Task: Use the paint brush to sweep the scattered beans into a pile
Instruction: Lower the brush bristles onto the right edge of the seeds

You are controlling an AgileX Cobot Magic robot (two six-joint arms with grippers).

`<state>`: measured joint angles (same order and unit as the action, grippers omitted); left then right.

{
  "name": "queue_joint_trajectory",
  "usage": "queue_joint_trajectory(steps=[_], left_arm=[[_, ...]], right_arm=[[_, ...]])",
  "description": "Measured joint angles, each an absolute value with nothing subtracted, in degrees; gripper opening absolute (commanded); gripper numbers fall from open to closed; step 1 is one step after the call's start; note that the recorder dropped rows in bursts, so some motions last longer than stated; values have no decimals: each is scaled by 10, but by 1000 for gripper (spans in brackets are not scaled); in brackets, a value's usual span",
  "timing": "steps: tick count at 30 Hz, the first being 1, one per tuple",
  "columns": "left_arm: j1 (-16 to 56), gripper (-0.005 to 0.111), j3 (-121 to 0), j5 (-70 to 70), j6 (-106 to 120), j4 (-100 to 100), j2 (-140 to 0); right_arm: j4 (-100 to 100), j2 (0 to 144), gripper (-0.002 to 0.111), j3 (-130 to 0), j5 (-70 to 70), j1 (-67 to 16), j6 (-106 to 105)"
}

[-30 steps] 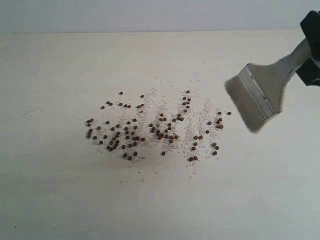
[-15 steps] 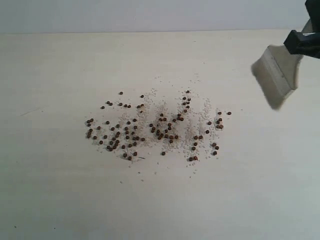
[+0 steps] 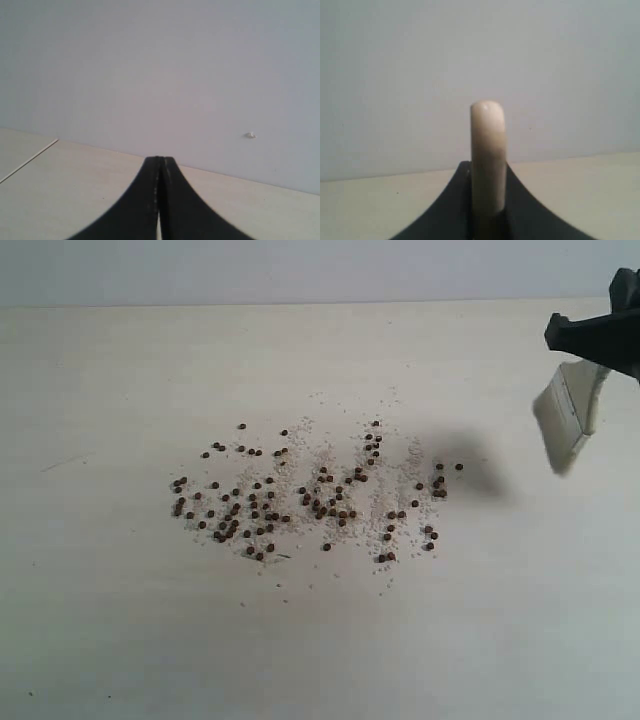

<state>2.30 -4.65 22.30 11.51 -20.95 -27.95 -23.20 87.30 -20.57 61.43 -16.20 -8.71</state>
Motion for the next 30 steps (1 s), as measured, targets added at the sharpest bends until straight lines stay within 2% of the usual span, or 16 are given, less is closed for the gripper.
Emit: queue_joint_trajectory(steps=[7, 12, 22, 30], left_arm=[[23, 0, -46, 223, 115, -209, -279], [23, 0, -46, 223, 115, -209, -279], [23, 0, -46, 223, 115, -209, -279], [23, 0, -46, 223, 115, -209, -279]], right_arm=[[-230, 962, 0, -233, 621, -162, -26], [-193, 1019, 0, -258, 638, -165, 90], [-200, 1103, 0, -364, 596, -262, 186], [-207, 1117, 0, -403, 563, -271, 183]])
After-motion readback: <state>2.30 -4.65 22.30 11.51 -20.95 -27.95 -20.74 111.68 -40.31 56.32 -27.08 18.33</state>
